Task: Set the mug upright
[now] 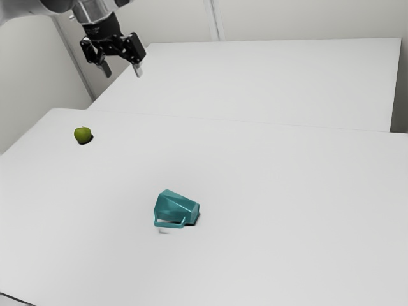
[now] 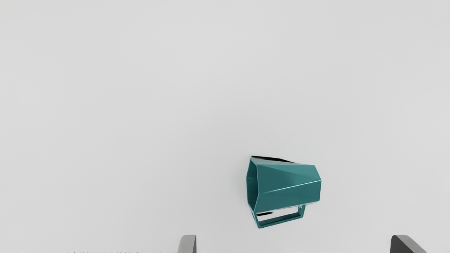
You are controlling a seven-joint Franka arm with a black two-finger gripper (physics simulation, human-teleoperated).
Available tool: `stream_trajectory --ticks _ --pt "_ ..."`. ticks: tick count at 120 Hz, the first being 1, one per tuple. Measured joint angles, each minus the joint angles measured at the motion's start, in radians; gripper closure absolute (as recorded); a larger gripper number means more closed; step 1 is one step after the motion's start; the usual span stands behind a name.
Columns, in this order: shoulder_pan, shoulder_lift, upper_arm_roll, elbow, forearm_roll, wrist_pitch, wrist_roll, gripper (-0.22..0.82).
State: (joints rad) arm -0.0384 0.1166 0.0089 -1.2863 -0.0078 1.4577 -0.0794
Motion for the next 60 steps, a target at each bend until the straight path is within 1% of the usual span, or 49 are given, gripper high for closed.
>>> stream_trajectory --ticks 10,15,23,35,48,60 --pt "-0.001 -0.011 -0.001 -0.016 -0.006 -0.009 0.003 0.00" --pt "-0.005 -0.021 0.007 -0.051 -0.027 -0.007 0.003 0.00" --pt "-0.031 -0.088 0.075 -0.236 -0.120 0.044 0.007 0.00" --pt "0.004 -0.181 0.120 -0.475 -0.274 0.135 0.030 0.00" --pt "0.054 -0.215 0.139 -0.676 -0.478 0.245 0.085 0.00" --pt "0.076 -0.219 0.143 -0.861 -0.676 0.341 0.174 0.00"
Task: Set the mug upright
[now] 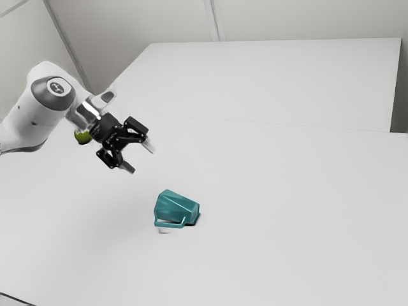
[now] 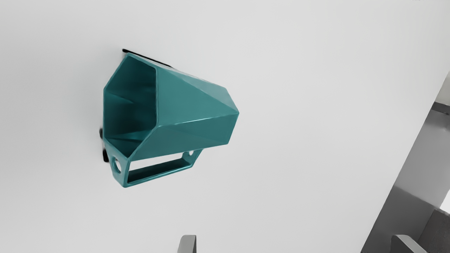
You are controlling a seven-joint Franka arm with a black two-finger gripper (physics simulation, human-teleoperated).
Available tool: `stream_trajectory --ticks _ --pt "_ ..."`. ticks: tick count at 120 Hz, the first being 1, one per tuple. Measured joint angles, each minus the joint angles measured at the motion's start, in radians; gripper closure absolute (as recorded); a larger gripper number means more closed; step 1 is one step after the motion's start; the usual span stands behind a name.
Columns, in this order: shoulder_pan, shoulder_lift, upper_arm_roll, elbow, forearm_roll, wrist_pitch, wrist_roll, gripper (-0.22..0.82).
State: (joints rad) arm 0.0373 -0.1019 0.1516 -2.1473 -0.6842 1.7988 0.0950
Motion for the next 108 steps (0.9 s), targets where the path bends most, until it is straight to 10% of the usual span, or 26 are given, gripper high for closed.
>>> stream_trajectory --ticks 55,108 --pt "0.172 0.189 0.006 -0.109 -0.326 0.131 0.463 0.00" --pt "0.138 0.215 0.002 -0.166 -0.462 -0.005 0.729 0.00"
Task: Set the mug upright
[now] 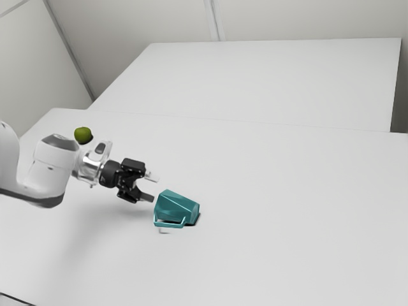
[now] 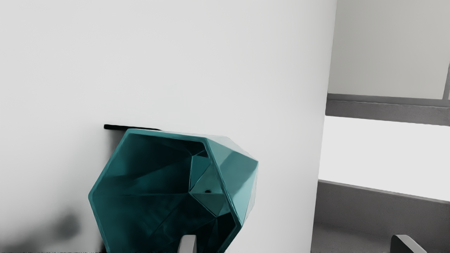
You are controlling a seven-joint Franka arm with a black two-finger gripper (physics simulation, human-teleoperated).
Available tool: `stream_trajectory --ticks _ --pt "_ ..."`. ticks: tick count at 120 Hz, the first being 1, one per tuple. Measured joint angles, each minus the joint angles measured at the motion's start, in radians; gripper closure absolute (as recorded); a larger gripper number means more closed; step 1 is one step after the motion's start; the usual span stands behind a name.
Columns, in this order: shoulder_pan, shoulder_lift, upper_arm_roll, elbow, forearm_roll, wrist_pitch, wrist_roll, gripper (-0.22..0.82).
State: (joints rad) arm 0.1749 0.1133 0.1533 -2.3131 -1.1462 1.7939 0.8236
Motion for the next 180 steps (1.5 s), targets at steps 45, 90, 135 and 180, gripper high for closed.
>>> stream_trajectory --ticks 45,90,135,180 --pt "-0.001 0.045 -0.030 -0.007 -0.022 -0.013 0.115 0.00" --pt "-0.004 0.052 -0.082 -0.007 -0.046 0.008 0.163 0.32" --pt "-0.003 0.048 -0.099 -0.006 -0.048 0.018 0.166 0.73" --pt "-0.009 -0.028 -0.187 0.248 0.180 0.065 0.087 0.77"
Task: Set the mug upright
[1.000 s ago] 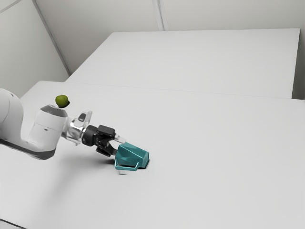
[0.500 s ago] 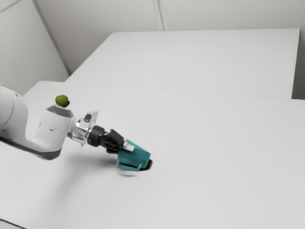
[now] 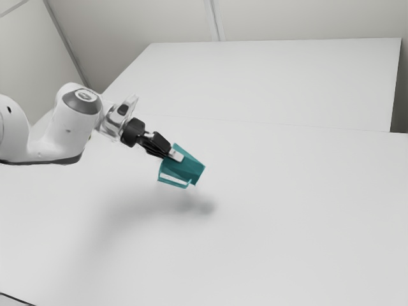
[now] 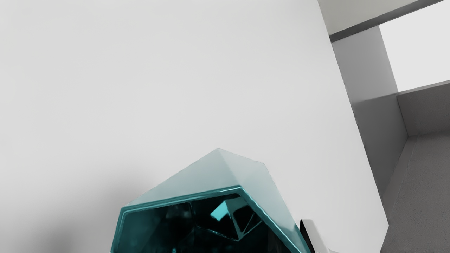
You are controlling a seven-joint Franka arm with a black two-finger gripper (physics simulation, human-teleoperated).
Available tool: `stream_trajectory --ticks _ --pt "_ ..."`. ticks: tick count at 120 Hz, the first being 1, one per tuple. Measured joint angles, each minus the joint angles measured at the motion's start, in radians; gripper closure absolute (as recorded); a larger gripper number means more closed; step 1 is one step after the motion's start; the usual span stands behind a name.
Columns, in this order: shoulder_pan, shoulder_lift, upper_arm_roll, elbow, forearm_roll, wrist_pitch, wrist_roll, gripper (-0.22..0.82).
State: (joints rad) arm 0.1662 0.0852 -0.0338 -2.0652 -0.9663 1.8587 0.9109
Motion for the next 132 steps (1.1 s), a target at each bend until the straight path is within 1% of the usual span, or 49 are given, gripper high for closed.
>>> stream_trajectory --ticks 10,18,28,37,55,79,80,99,111,121,132 --pt "-0.001 0.025 -0.020 0.124 0.215 0.007 -0.055 0.77" --pt "-0.008 0.061 -0.034 0.188 0.401 0.012 -0.107 0.77" --pt "-0.024 0.108 -0.042 0.223 0.617 0.048 -0.173 0.78" --pt "-0.039 0.136 -0.046 0.223 0.767 0.116 -0.234 0.78" --pt "-0.061 0.159 -0.047 0.187 0.948 0.260 -0.367 0.78" --pt "-0.065 0.172 -0.047 0.135 1.024 0.390 -0.525 0.78" --pt "-0.065 0.173 -0.047 0.134 1.026 0.394 -0.531 0.77" --pt "-0.066 0.181 -0.047 0.119 1.031 0.428 -0.622 0.42" --pt "-0.066 0.171 -0.047 0.134 1.028 0.424 -0.671 0.26" --pt "-0.066 0.153 -0.048 0.240 1.025 0.364 -0.706 0.18" --pt "-0.063 0.121 -0.068 0.405 1.015 0.228 -0.742 0.11"
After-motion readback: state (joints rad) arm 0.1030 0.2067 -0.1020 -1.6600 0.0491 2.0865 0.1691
